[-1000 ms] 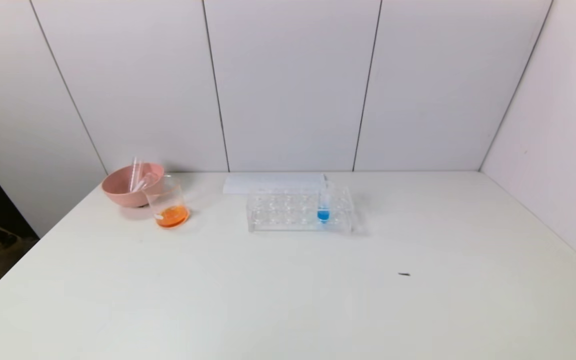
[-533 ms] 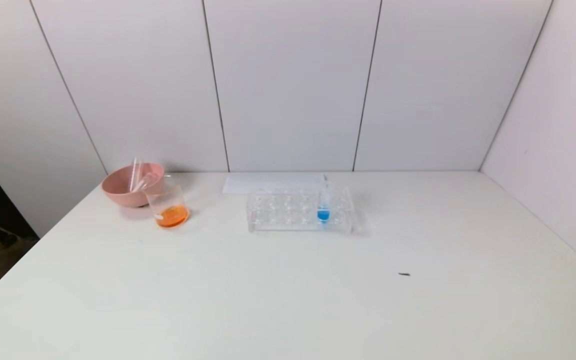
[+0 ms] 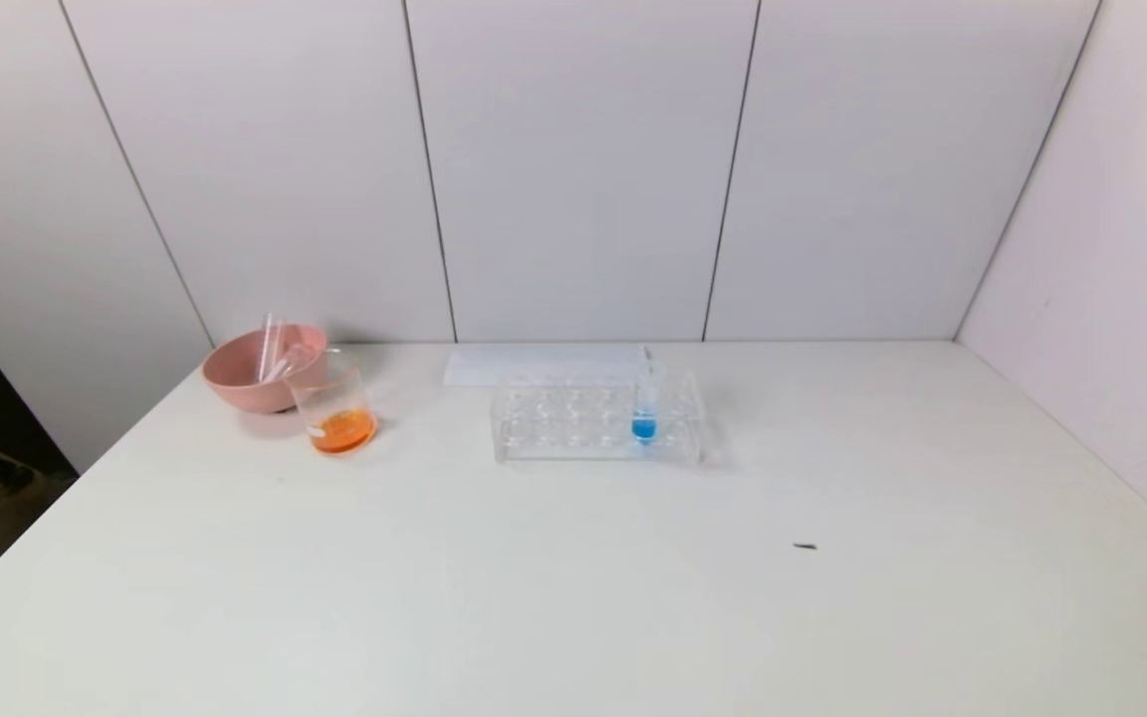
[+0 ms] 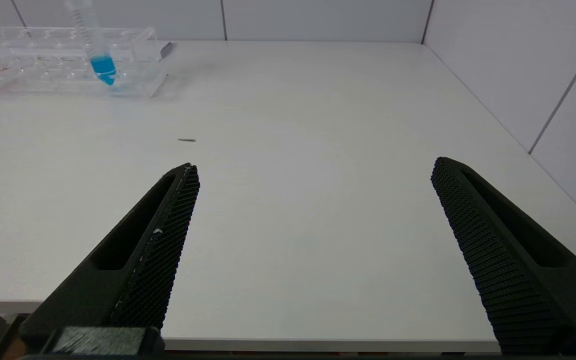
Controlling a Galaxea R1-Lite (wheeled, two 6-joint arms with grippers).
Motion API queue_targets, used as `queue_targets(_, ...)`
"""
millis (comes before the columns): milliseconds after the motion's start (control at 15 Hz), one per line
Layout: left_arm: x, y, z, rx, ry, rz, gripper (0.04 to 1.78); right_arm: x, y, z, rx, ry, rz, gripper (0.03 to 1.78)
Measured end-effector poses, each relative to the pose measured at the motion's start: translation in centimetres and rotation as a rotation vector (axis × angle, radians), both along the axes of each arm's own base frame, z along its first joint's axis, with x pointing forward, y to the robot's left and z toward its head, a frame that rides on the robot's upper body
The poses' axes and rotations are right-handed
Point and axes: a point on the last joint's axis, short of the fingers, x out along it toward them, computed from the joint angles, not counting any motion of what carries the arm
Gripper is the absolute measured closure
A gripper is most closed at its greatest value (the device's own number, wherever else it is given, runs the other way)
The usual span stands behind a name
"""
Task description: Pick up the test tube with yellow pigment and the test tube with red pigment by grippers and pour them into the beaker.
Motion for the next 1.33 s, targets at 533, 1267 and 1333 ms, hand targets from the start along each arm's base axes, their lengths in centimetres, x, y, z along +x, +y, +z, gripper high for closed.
queue_targets(533, 0.01, -0.02, -0.48, -0.004, 0.047, -0.008, 0.06, 0.0, 0.0, -0.02, 0.0, 0.001, 0.0, 0.11)
queue_targets(1267, 0.01, -0.02, -0.48, -0.004, 0.047, -0.008, 0.06, 0.0, 0.0, 0.0, 0.001, 0.001, 0.001, 0.11)
queue_targets(1333, 0.01, -0.02, -0.47, -0.005, 0.046, -0.008, 0.06, 0.0, 0.0, -0.01, 0.001, 0.002, 0.001, 0.11)
